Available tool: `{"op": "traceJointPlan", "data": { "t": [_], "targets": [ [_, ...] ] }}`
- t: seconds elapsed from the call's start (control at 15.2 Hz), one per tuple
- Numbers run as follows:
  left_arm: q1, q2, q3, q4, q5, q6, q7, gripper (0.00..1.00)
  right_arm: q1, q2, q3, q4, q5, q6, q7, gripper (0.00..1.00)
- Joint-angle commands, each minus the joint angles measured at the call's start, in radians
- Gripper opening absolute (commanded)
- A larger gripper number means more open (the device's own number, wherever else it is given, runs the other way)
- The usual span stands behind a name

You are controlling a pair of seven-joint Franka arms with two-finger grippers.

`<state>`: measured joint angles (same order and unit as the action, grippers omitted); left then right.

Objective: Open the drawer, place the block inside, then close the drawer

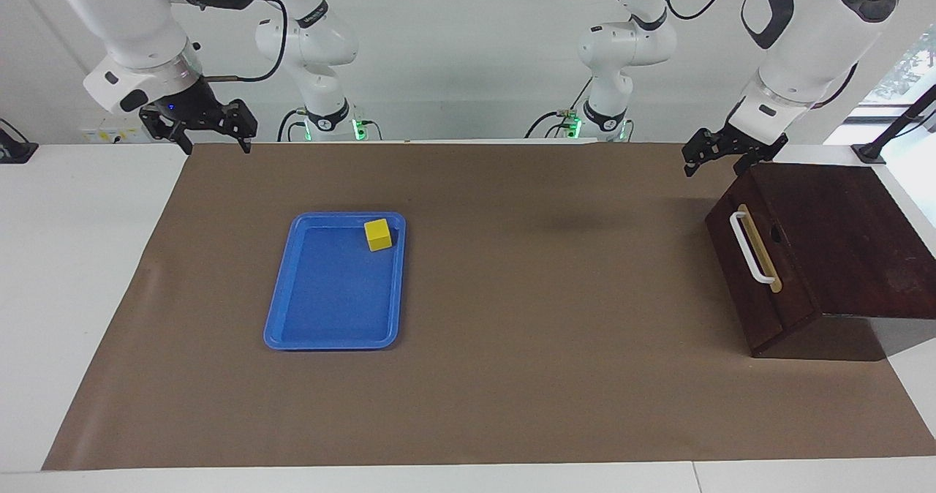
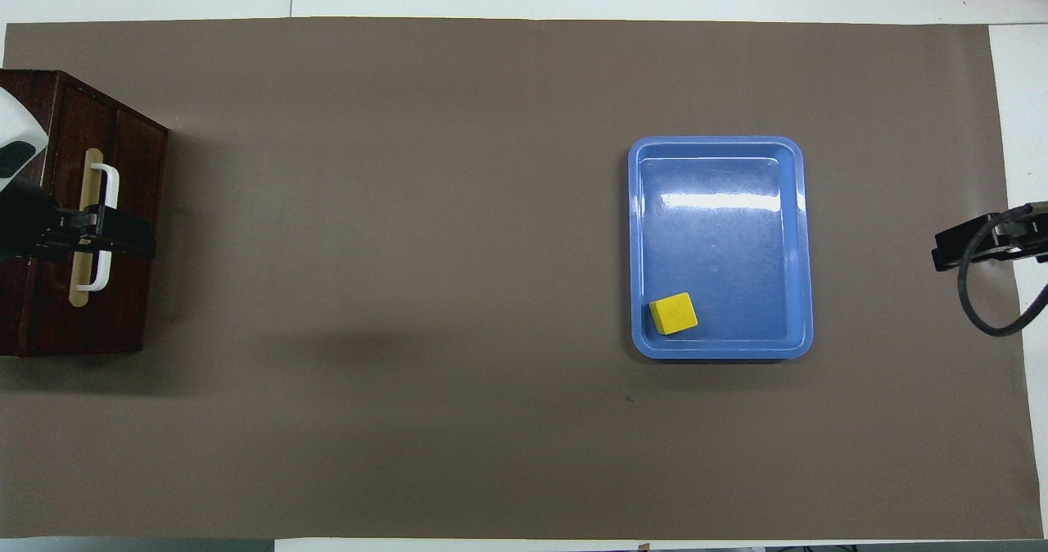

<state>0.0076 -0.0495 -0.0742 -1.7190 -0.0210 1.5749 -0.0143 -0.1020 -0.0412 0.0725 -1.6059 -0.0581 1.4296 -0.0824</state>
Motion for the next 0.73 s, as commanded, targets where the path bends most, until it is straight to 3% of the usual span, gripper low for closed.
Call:
{"op": "traceJointPlan", "data": {
  "t": [0.0, 0.66],
  "targets": [
    [0.002, -0.020, 0.001, -0.014, 0.016, 0.008, 0.000, 1.00, -0.005, -0.019, 0.003, -0.020, 0.021, 0.012, 0.012, 1.00],
    [0.002, -0.020, 0.001, -0.014, 0.016, 0.008, 0.000, 1.00, -0.005, -0.017, 0.004, -0.018, 0.027, 0.011, 0.026, 1.00]
  ]
}}
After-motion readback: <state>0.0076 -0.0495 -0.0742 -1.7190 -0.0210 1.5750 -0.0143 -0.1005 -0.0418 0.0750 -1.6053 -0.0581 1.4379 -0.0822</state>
